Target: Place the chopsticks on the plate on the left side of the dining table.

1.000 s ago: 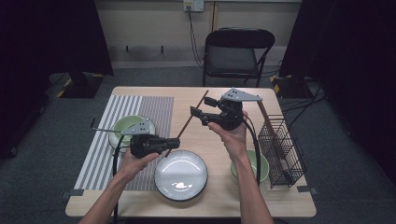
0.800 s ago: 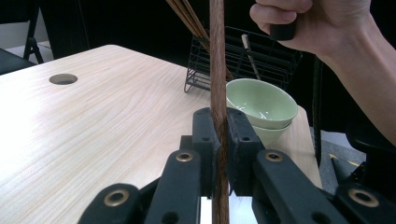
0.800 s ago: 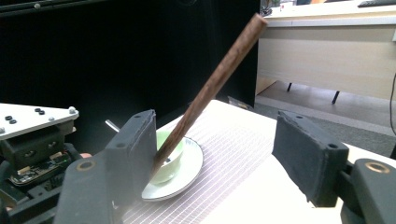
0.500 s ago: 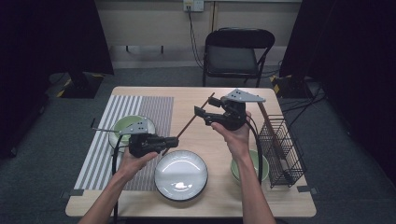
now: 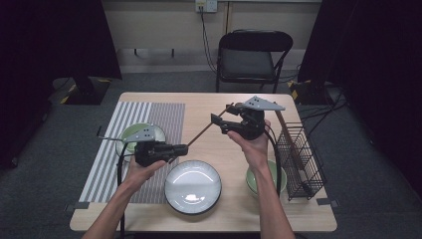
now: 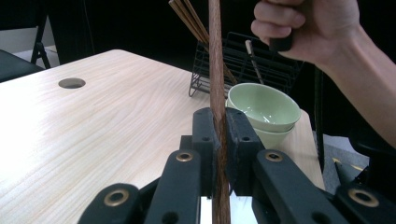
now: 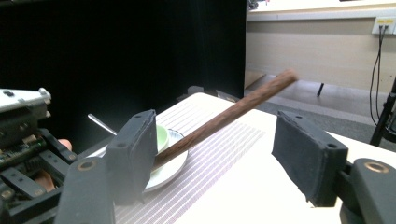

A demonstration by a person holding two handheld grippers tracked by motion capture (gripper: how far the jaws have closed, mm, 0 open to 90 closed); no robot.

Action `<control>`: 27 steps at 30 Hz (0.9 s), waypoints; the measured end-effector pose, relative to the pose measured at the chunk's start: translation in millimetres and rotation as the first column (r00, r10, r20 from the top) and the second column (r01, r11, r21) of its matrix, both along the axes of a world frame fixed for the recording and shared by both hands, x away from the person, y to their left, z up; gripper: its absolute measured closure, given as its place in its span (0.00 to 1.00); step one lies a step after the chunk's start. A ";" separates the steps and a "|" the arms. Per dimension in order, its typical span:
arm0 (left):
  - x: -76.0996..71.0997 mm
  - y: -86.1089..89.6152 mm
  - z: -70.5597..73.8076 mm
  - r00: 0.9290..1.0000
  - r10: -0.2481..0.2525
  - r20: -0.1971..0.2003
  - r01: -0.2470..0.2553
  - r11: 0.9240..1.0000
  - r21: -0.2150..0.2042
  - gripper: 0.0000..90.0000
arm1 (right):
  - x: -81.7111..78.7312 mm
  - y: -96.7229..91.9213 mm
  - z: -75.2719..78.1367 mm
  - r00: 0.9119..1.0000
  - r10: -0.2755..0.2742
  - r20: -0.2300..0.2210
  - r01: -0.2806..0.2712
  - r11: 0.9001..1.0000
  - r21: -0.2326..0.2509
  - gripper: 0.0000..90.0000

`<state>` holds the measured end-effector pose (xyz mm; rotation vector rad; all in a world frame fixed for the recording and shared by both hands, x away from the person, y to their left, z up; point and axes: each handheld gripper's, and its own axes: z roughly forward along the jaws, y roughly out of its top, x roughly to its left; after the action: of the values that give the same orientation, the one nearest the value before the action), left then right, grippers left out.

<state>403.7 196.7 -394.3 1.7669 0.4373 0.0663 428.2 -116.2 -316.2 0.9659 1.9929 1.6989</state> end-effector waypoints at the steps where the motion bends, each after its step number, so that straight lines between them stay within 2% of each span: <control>1: -0.5 -1.4 -0.4 1.000 0.001 -0.003 -0.001 1.000 0.001 0.93 | 0.2 -1.4 0.7 1.000 0.002 0.005 -0.002 1.000 0.012 0.33; 4: -0.8 -3.9 -1.2 1.000 -0.006 -0.001 0.006 1.000 0.025 0.93 | 0.6 -5.5 3.8 1.000 -0.012 0.015 0.012 1.000 0.019 0.32; 12: -1.0 -4.6 -1.6 1.000 -0.018 -0.004 0.018 1.000 0.022 0.93 | 1.6 -20.5 4.3 0.999 -0.046 0.018 0.045 0.998 0.032 0.25; 15: -1.5 -3.4 -0.5 1.000 0.001 -0.001 -0.001 1.000 0.031 0.93 | 1.8 -24.3 1.6 0.997 -0.083 0.002 0.083 0.996 0.018 0.25; 21: -1.1 -2.6 -0.5 1.000 -0.007 -0.004 0.007 1.000 0.014 0.93 | 1.7 -29.8 -3.8 0.995 -0.096 -0.007 0.096 0.995 -0.003 0.26; 27: -1.7 -1.0 1.7 1.000 -0.001 0.002 0.001 1.000 0.015 0.93 | 1.1 -36.6 -9.0 0.994 -0.108 -0.013 0.108 0.994 -0.013 0.26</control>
<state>401.9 195.7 -392.5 1.7815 0.4356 0.0705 429.3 -152.8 -325.2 1.0638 1.9206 1.6251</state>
